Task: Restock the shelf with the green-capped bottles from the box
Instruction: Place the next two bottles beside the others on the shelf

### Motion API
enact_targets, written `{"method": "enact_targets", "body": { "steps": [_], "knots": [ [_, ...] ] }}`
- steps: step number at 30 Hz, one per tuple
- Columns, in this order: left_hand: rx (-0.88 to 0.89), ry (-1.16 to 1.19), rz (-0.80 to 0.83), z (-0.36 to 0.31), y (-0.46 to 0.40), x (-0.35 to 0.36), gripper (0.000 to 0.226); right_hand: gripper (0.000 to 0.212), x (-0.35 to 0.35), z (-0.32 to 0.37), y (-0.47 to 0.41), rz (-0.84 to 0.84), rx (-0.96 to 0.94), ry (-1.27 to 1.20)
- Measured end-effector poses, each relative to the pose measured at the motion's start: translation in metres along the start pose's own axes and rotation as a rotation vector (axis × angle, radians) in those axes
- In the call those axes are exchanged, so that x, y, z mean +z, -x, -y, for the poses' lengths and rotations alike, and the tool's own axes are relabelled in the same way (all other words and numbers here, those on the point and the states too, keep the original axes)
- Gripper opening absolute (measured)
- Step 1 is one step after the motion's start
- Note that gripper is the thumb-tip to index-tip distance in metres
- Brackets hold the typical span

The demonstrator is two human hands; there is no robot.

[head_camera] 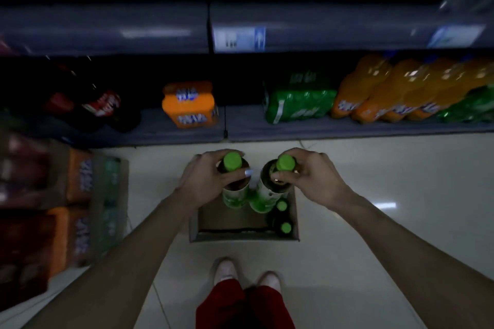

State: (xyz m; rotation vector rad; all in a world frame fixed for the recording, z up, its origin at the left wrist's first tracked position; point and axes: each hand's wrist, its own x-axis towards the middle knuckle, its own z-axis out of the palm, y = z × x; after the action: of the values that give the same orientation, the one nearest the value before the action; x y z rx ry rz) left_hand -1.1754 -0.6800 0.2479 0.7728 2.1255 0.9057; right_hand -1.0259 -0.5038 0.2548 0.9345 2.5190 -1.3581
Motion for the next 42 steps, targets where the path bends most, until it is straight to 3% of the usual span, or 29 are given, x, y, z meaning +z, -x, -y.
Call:
{"method": "enact_targets", "body": {
  "steps": [4,13,21,26,34,42],
  "knots": [
    [0.117,-0.036,-0.137,-0.121,0.024,-0.077,0.048,0.025,-0.096,0.109,0.032,-0.081,-0.124,0.043],
    [0.376,-0.187,-0.335,-0.363,0.091,-0.218,0.057,0.035,-0.296,0.308,0.116,-0.287,-0.399,0.187],
    [0.611,-0.296,-0.592,-0.537,0.142,-0.326,0.056,0.034,-0.425,0.451,0.172,-0.523,-0.628,0.069],
    [0.719,-0.372,-0.786,-0.618,0.158,-0.368,0.058,0.029,-0.485,0.505,0.183,-0.657,-0.737,-0.063],
    [0.644,-0.368,-0.946,-0.717,0.137,-0.399,0.057,0.029,-0.579,0.544,0.16,-0.819,-0.798,-0.201],
    [0.571,-0.292,-1.101,-0.762,0.055,-0.391,0.053,0.043,-0.655,0.555,0.101,-0.894,-0.805,-0.193]
  ]
}}
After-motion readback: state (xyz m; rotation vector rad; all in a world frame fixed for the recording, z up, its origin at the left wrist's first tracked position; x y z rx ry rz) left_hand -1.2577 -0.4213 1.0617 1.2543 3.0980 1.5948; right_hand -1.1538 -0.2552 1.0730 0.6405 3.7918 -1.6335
